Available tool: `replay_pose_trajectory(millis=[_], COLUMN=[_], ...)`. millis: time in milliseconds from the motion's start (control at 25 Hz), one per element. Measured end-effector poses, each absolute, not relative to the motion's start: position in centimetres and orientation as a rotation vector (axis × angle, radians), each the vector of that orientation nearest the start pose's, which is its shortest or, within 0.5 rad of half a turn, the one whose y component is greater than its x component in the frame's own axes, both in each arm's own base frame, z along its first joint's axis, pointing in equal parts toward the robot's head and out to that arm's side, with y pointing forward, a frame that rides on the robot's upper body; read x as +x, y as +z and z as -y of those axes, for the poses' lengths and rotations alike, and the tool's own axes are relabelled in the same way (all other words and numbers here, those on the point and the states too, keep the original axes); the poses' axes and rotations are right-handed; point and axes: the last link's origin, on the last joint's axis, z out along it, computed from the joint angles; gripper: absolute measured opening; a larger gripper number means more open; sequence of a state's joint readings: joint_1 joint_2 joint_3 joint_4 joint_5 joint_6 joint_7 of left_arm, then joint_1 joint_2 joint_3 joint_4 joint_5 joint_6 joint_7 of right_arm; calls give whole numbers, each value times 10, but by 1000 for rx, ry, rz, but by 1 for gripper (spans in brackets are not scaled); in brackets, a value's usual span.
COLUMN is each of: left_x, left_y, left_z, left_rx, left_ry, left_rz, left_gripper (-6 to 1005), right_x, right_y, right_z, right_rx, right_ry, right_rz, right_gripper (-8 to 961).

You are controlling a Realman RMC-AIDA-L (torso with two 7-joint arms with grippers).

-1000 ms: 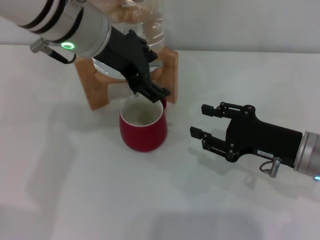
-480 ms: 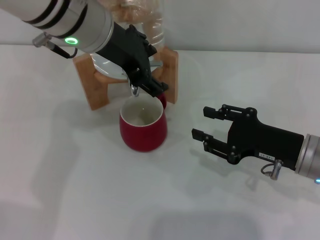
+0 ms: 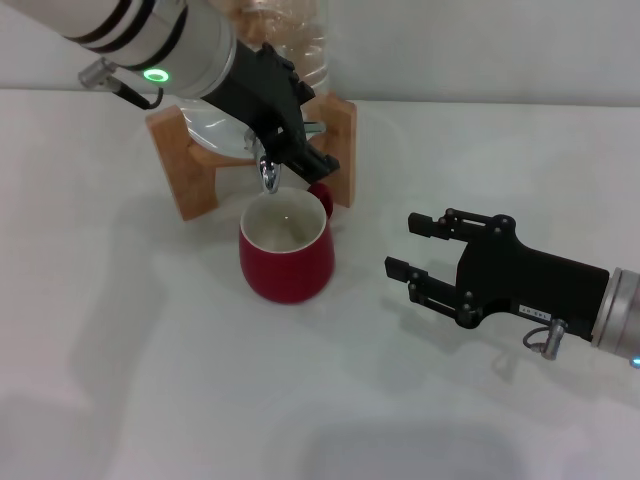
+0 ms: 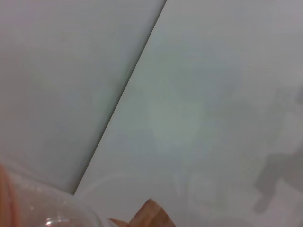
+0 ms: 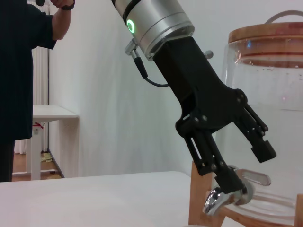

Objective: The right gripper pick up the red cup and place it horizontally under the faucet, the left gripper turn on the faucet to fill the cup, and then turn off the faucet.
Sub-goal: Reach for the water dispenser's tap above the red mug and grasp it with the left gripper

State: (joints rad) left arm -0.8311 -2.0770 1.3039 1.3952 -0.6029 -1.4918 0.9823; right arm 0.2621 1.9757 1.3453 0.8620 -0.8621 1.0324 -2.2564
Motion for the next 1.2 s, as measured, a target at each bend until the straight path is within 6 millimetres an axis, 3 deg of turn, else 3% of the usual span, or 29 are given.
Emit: replay_pose_trajectory(millis=[360, 1200], left_x=[-74, -77], left_y=[5, -4], left_z=[-402, -400], left_rx=[-2739, -2772], left_ry=[344, 385], left_rz=[53, 32], left_gripper=[887, 887], right_x=[220, 221], right_y=[-47, -46], right_z=[-306, -305], right_rx=[-2522, -2516], right_ry=[834, 841], right_rz=[-151, -152], right_gripper=[528, 528])
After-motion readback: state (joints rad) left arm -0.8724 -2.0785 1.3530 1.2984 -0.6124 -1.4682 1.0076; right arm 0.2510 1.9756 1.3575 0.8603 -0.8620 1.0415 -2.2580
